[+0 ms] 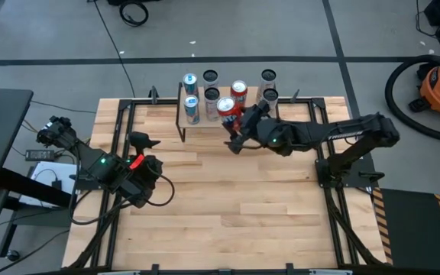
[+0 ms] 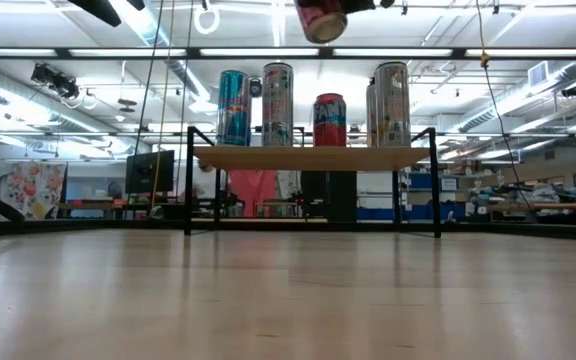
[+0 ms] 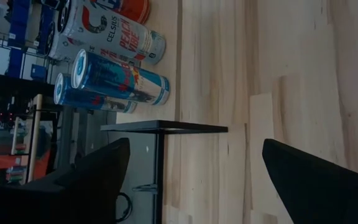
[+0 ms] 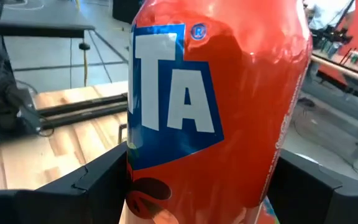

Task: Place canned beverage on shelf
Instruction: Put the orange soda can on the shelf

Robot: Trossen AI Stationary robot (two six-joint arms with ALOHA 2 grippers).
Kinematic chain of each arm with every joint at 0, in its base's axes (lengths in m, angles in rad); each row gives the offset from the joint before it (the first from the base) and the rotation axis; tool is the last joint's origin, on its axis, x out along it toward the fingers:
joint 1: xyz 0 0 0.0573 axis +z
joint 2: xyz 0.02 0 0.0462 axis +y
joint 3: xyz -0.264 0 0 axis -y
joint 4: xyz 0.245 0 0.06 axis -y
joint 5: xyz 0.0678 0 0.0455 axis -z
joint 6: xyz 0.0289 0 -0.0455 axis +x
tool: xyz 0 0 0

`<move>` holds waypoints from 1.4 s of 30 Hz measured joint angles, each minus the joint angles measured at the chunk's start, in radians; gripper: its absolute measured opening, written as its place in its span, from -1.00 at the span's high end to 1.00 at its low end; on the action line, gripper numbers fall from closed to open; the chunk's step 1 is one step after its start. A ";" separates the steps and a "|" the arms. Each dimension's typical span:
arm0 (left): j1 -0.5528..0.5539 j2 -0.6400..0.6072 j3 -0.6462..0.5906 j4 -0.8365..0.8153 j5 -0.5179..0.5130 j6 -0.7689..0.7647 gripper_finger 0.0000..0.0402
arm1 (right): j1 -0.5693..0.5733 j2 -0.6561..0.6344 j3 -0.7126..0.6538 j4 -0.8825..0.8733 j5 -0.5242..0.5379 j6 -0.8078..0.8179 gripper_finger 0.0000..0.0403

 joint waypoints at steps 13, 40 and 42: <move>0.000 0.000 0.000 0.000 0.000 -0.001 -0.88 | 0.013 -0.109 0.000 0.143 -0.061 -0.135 -0.62; 0.053 0.000 0.000 0.008 -0.002 -0.010 -0.88 | 0.069 -0.470 -0.373 0.120 0.000 0.013 -0.56; 0.053 0.000 0.000 0.009 -0.002 -0.010 -0.88 | 0.052 -0.499 -0.442 0.189 -0.020 0.015 -0.56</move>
